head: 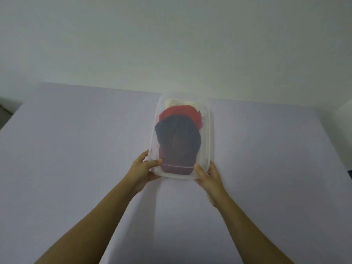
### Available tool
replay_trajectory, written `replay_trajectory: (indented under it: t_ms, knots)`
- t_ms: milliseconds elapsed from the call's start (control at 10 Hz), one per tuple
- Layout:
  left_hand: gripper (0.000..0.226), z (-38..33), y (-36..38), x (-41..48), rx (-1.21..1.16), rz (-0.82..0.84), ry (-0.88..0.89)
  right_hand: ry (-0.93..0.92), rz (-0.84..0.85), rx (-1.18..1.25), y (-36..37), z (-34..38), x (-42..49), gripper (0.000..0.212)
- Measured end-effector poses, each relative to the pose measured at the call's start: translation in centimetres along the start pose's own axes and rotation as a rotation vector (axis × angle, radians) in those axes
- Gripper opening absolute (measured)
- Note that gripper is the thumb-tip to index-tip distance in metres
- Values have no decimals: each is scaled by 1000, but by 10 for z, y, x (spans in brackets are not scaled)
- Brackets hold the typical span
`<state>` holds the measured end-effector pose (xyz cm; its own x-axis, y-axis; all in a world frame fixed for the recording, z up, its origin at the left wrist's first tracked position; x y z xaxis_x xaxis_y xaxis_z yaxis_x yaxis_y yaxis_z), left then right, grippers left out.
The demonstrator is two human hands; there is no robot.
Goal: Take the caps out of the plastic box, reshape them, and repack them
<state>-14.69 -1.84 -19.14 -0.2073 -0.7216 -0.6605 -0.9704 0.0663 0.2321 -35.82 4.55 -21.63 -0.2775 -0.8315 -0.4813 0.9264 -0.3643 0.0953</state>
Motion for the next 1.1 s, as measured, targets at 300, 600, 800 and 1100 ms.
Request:
replay_trajectory:
  t_ms: [300, 600, 800, 1100]
  knots:
    - [40, -37, 23, 70, 22, 4, -31, 9, 54, -36, -6, 28, 83, 48]
    - [42, -50, 31, 96, 17, -34, 5, -19, 9, -19, -5, 30, 117, 78]
    - [70, -52, 28, 105, 201, -109, 6, -31, -31, -272, -5, 41, 114, 111]
    - [60, -178, 87, 41, 1047, -243, 590, -375, -86, -1059, 27, 190, 79, 66]
Point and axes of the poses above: each hand's wrist, its own x-axis towards the middle knuckle, its own y-axis out of the palm, z = x × y, the point moved 8 cm from there along x, towards the middle knuckle, and after that the axes turned 2 degrees about x, right-handed, at the moved point
